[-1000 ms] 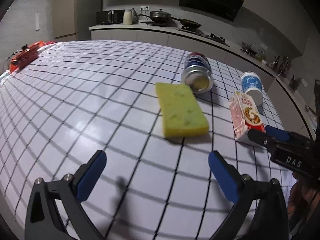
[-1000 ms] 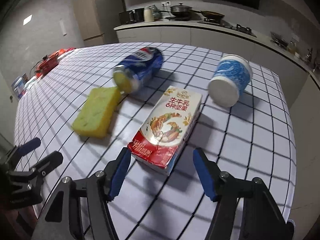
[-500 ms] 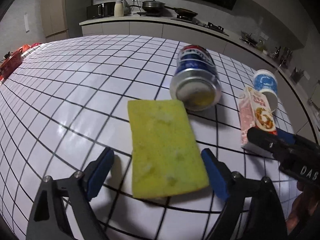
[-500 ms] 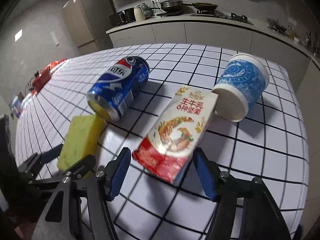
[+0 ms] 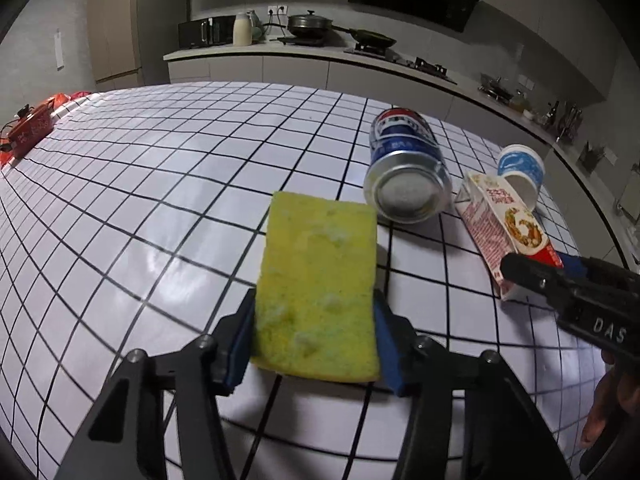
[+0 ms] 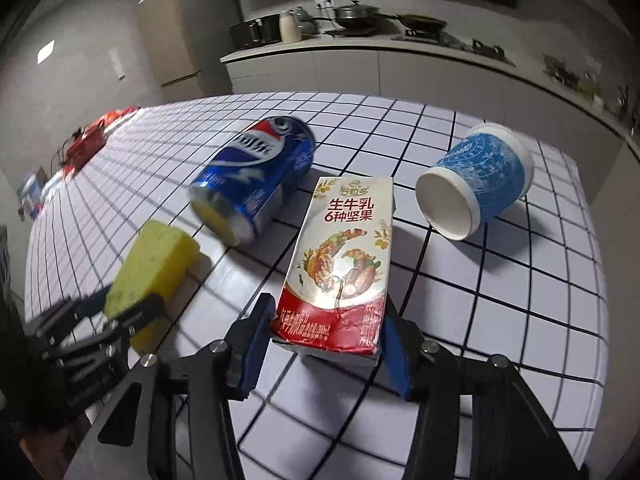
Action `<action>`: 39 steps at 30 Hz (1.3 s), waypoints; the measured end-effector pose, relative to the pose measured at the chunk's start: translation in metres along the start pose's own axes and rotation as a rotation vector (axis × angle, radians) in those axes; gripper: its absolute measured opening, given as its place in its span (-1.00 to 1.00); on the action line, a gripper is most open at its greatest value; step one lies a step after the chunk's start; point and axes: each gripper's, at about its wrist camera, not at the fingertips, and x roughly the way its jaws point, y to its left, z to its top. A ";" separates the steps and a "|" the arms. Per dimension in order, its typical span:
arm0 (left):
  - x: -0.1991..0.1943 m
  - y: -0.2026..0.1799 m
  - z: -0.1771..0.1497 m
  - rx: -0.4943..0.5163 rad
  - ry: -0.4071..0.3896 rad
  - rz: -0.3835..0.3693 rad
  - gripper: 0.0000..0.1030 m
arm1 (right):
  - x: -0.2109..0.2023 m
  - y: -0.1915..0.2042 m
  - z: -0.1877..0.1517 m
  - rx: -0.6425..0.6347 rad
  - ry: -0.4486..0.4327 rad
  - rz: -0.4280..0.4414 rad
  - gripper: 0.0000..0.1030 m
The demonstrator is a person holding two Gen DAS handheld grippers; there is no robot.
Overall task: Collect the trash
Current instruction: 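Grasp the yellow sponge with left tool while right tool grasps milk carton, then carry sponge and carton over the black bin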
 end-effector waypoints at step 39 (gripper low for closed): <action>-0.107 -0.180 -0.076 0.178 -0.069 -0.174 0.05 | -0.216 -0.124 -0.152 0.061 -0.133 -0.117 0.01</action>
